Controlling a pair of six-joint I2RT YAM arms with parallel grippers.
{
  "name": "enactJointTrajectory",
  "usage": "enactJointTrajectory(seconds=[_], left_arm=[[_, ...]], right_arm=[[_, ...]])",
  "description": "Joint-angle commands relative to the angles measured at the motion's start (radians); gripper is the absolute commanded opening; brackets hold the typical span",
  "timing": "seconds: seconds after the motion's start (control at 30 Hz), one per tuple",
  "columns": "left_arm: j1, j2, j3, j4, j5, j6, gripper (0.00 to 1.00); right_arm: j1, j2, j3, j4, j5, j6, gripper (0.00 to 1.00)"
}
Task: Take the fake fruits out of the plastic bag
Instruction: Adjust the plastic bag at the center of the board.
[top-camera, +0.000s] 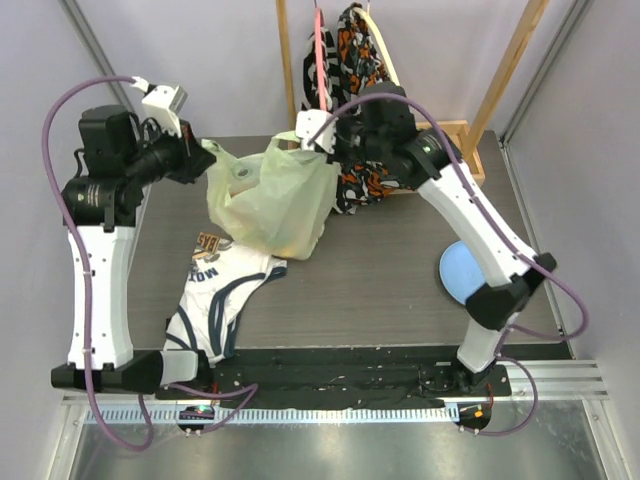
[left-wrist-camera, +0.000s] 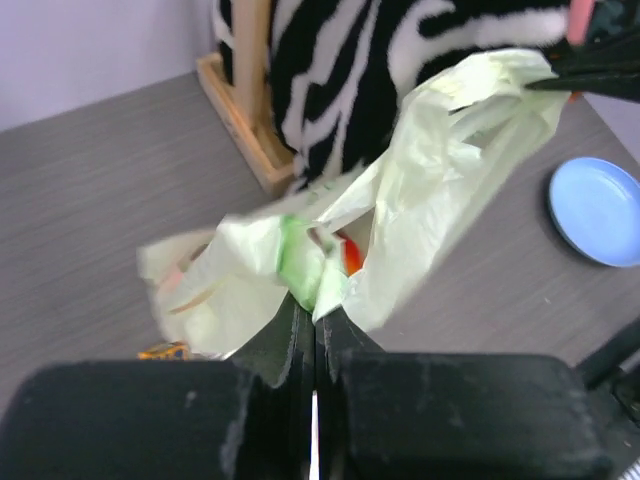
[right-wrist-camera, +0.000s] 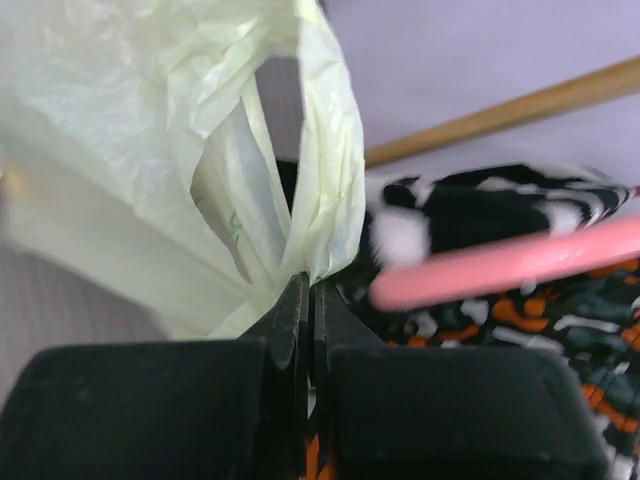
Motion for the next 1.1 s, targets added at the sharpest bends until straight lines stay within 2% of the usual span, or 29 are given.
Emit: enactJointTrajectory(seconds=[0.0,0.03,0.1,0.13,0.23,0.27,0.3,0.33,0.37,0.47,0.5,0.53,0.67,0.73,0.83,0.9,0.93,1.0,1.03,1.07], left_arm=[[0.002,-0.113,-0.159,-0.081,0.128,-0.034,0.0],[0.001,-0.173,-0.238,-0.096,0.14,-0.032,0.0],[-0.001,-0.222,-0.308,-0.166,0.197,-0.013,0.0],[0.001,-0.262,-0.387,-0.19,0.214,-0.009,0.0],[0.001,-0.337,-0.498,-0.244,0.271,-0.019,0.0],[-0.001,-0.35,-0.558,-0.245,0.279,-0.031,0.0],[-0.001,-0.361,-0.583,-0.236,0.288,-0.043,0.0],[0.001,-0.37,-0.604,-0.224,0.288,-0.077,0.0],[0.001,-0.38,-0.633,-0.209,0.289,-0.088,0.0],[0.001,-0.375,-0.64,-0.141,0.295,-0.13,0.0],[0.001,-0.367,-0.632,-0.109,0.3,-0.141,0.0],[0.001,-0.361,-0.624,-0.089,0.315,-0.166,0.0],[0.001,-0.316,-0.575,-0.018,0.343,-0.227,0.0],[0.001,-0.289,-0.552,0.012,0.355,-0.247,0.0],[0.001,-0.285,-0.549,0.025,0.343,-0.273,0.0],[0.001,-0.292,-0.552,0.04,0.355,-0.299,0.0],[0.001,-0.296,-0.557,0.042,0.357,-0.304,0.0],[0.001,-0.305,-0.57,0.039,0.348,-0.305,0.0],[0.001,-0.321,-0.581,0.033,0.337,-0.309,0.0],[0.001,-0.334,-0.603,0.023,0.332,-0.31,0.0]], right_arm=[[-0.026,-0.254,-0.294,0.051,-0.017,-0.153,0.01],[-0.024,-0.302,-0.453,0.042,-0.01,-0.19,0.01],[-0.026,-0.459,-0.626,0.034,0.018,-0.326,0.01],[-0.026,-0.505,-0.787,0.034,0.039,-0.368,0.01],[-0.024,-0.669,-1.046,0.034,0.104,-0.431,0.04],[-0.024,-0.695,-1.089,0.032,0.11,-0.429,0.12],[-0.026,-0.718,-1.125,0.035,0.118,-0.425,0.26],[-0.024,-0.75,-1.152,0.048,0.122,-0.399,0.49],[-0.024,-0.758,-1.148,0.063,0.13,-0.368,0.6],[-0.024,-0.738,-1.02,0.129,0.148,-0.172,0.8],[-0.026,-0.721,-0.963,0.115,0.144,-0.132,0.81],[-0.026,-0.677,-0.836,0.059,0.107,-0.05,0.84],[-0.02,-0.579,-0.573,-0.043,-0.037,0.145,0.85],[0.046,-0.534,-0.475,-0.043,-0.06,0.239,0.85],[0.176,-0.493,-0.456,-0.037,-0.013,0.278,0.81],[0.233,-0.485,-0.493,-0.018,-0.008,0.287,0.73],[0.271,-0.484,-0.554,0.026,-0.01,0.295,0.65],[0.299,-0.462,-0.615,0.07,-0.016,0.315,0.55],[0.316,-0.451,-0.669,0.113,-0.02,0.325,0.44],[0.319,-0.441,-0.694,0.135,-0.022,0.338,0.4]])
